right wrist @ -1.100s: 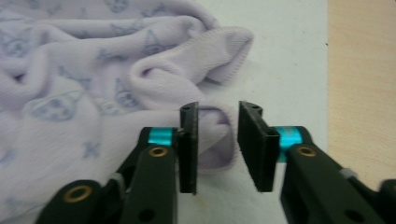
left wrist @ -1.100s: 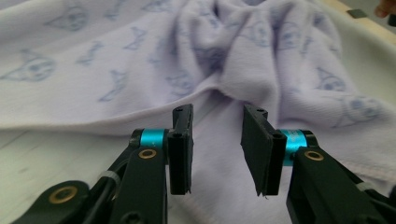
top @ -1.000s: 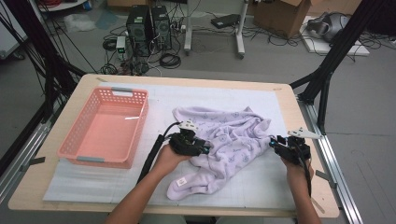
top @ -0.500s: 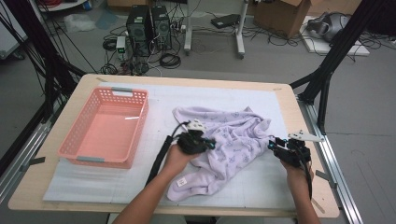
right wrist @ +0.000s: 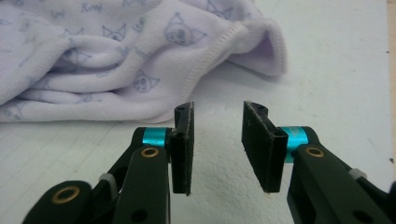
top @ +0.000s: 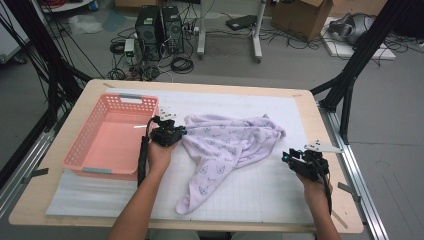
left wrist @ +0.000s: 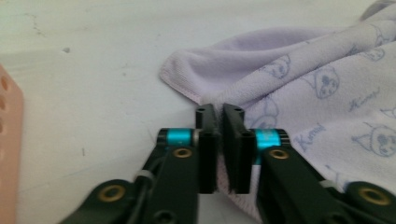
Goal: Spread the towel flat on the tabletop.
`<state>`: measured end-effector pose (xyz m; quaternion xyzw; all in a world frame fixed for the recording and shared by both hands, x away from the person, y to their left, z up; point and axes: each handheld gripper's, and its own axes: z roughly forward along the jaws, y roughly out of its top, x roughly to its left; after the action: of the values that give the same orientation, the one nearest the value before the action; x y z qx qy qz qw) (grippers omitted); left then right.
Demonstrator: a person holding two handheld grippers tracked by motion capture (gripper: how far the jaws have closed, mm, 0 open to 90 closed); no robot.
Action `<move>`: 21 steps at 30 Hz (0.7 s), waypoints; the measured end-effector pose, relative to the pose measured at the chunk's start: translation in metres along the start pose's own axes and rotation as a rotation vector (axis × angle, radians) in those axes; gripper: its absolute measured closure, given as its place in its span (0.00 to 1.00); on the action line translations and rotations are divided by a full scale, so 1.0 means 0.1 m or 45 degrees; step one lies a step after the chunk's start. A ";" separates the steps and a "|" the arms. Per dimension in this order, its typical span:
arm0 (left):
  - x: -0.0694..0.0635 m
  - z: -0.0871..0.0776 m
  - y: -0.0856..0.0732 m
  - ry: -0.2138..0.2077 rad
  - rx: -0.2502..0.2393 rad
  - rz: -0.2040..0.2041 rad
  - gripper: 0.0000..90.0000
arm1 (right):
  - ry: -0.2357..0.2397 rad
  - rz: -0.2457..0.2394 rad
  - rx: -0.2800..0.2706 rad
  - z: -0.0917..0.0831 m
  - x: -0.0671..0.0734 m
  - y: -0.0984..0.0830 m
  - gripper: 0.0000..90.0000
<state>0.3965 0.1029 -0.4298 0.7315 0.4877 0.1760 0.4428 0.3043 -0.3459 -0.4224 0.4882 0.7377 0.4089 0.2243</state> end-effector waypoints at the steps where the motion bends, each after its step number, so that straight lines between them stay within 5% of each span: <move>1: -0.01 0.00 -0.01 -0.045 0.020 -0.015 0.73 | 0.008 -0.008 0.001 0.01 0.01 0.00 0.71; 3: -0.08 -0.04 -0.02 -0.099 0.030 0.018 0.60 | 0.017 -0.022 0.009 0.03 0.04 0.00 0.71; 5: -0.16 -0.12 -0.06 -0.131 -0.032 0.054 0.56 | 0.026 -0.031 0.013 0.05 0.06 0.00 0.71; 8: -0.25 -0.21 -0.14 -0.237 -0.036 0.073 0.50 | 0.036 -0.041 0.015 0.05 0.10 -0.01 0.70; 15: -0.47 -0.46 -0.41 -0.423 -0.012 0.143 0.48 | 0.083 -0.068 0.041 0.05 0.24 -0.05 0.70; 19: -0.60 -0.55 -0.57 -0.524 0.026 0.174 0.49 | 0.165 -0.077 0.072 0.11 0.39 -0.08 0.70; 21: -0.67 -0.56 -0.63 -0.526 0.057 0.198 0.49 | 0.208 -0.102 0.107 0.17 0.51 -0.09 0.70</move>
<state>0.2915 0.0794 -0.4393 0.7972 0.3325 0.0451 0.5019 0.2900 -0.2952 -0.4359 0.4322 0.7890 0.4068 0.1587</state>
